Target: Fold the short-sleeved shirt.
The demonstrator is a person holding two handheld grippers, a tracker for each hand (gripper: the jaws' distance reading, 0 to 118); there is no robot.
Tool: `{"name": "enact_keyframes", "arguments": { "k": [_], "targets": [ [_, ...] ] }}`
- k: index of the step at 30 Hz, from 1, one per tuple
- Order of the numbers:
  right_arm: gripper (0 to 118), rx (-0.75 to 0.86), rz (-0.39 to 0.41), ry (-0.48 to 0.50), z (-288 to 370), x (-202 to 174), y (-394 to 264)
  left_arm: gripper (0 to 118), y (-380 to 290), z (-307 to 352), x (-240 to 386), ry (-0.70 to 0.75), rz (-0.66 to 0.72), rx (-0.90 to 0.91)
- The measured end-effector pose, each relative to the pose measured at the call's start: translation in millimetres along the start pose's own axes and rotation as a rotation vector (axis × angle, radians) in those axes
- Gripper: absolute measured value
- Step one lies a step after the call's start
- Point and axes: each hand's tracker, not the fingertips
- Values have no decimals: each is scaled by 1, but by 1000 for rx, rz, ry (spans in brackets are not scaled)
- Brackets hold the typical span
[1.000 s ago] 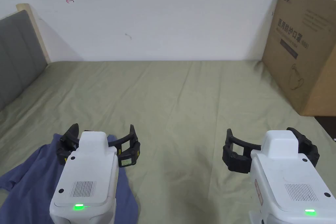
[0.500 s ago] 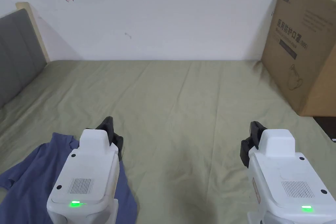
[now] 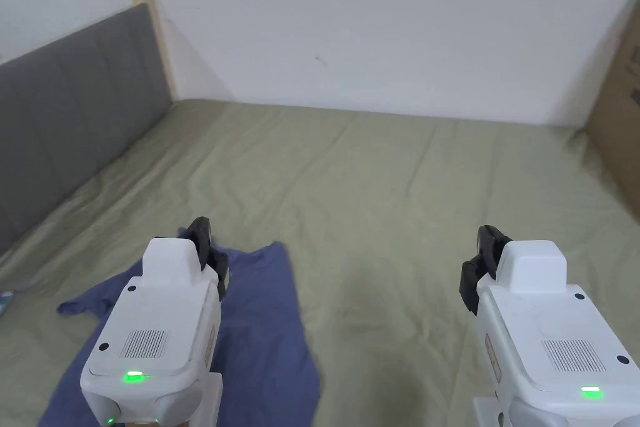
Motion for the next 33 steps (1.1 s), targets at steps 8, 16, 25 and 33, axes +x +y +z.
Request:
{"name": "enact_keyframes", "arguments": {
  "k": [8, 16, 25, 33],
  "targets": [
    [0, 15, -8, 227, -18, -98, 8, 0, -4, 38, -105, 231, -26, -24],
    [0, 1, -11, 354, -16, -160, 5, 0, -13, 73, -167, 351, -36, -66],
    [0, -6, -4, 353, -19, -155, 5, 0, -14, 50, -172, 271, 1, -182],
    [0, -33, 8, 265, -35, -119, -1, 0, -41, -30, -136, 43, 83, -453]
  ]
}}
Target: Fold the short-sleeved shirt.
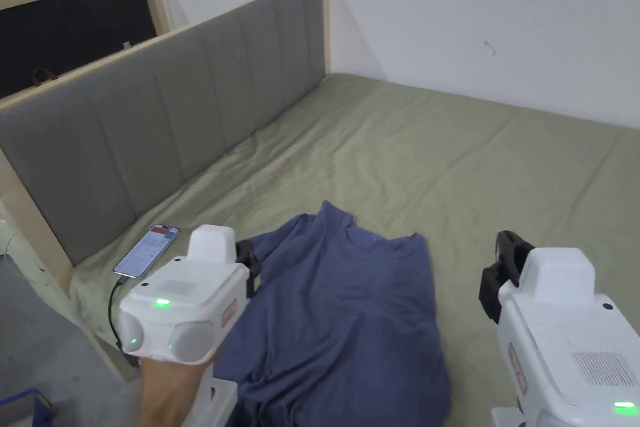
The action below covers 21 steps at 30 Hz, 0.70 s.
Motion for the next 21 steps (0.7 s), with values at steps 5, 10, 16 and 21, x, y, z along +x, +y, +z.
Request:
{"name": "enact_keyframes", "arguments": {
  "k": [5, 10, 16, 21],
  "targets": [
    [0, -25, -4, -52, -3, 25, -5, 78, -9, -60, 28, -64, 53, -186],
    [0, -52, -4, -95, -8, 47, -12, 118, -38, -106, 56, -63, -8, -362],
    [0, -88, -3, -128, -10, 65, -23, 117, -84, -134, 76, -53, -82, -509],
    [0, -117, -2, -145, -8, 75, -32, 71, -111, -141, 83, -54, -114, -565]
  ]
}}
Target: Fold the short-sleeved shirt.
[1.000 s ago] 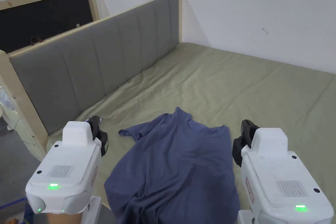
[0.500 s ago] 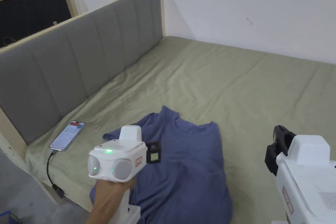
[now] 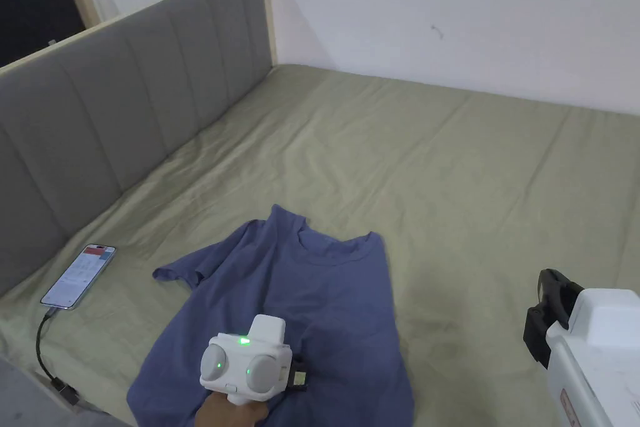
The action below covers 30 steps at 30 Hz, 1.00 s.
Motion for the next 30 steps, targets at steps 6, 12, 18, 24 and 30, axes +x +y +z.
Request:
{"name": "enact_keyframes", "arguments": {
  "k": [6, 12, 18, 24, 30],
  "targets": [
    [0, -20, 0, -11, 2, 10, -3, 2, 8, 8, 11, -13, -78, 20],
    [0, 9, -30, -42, 13, 30, 4, 0, 20, 58, 2, -91, 12, 156],
    [0, 41, -50, -87, 32, 57, 8, 0, 49, 119, 14, -153, -35, 282],
    [0, 71, -71, -156, 59, 88, 12, 0, 110, 194, 62, -216, -153, 483],
    [0, 115, -102, -232, 88, 120, 18, 0, 156, 248, 122, -282, -295, 626]
  ]
}}
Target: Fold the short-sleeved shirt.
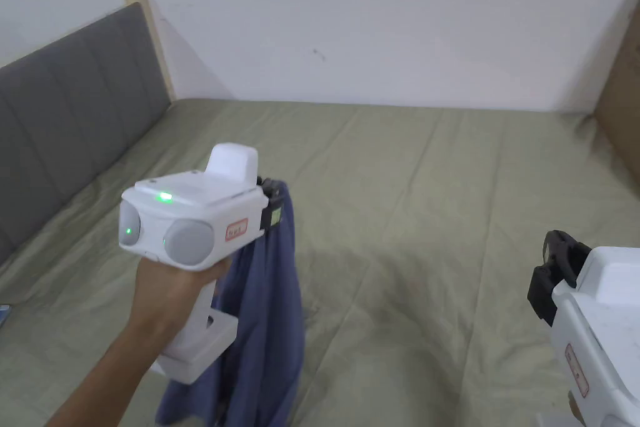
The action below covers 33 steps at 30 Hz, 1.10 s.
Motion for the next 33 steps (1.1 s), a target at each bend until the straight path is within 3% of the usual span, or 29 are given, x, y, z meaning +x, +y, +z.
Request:
{"name": "enact_keyframes", "arguments": {
  "k": [8, 17, 26, 33],
  "targets": [
    [0, 41, 6, -91, 23, 40, 11, 0, 33, -29, 80, -185, -58, 41],
    [0, 29, 19, -179, 37, 79, 9, 0, -9, -60, 166, -430, -105, -77],
    [0, -23, 6, -181, 27, 90, -8, 0, -105, -120, 182, -376, -159, -418],
    [0, -44, -5, -169, 19, 89, -17, 0, -176, -162, 181, -288, -121, -610]
  ]
}}
